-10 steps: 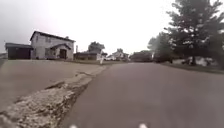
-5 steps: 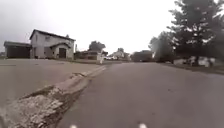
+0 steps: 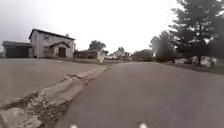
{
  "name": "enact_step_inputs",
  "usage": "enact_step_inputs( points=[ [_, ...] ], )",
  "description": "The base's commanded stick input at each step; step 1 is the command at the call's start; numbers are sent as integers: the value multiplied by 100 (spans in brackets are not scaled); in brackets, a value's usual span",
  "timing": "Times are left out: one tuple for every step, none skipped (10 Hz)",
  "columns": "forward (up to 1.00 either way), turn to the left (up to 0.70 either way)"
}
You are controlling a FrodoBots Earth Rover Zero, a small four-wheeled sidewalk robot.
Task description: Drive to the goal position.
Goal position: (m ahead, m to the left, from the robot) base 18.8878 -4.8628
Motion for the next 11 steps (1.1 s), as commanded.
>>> enact_step_inputs(
  points=[
    [100,-4],
    [100,-4],
    [100,-4],
    [100,-4],
    [100,-4],
    [100,-3],
    [100,-2],
    [100,-2],
    [100,-2],
    [100,-2],
    [100,0]
  ],
)
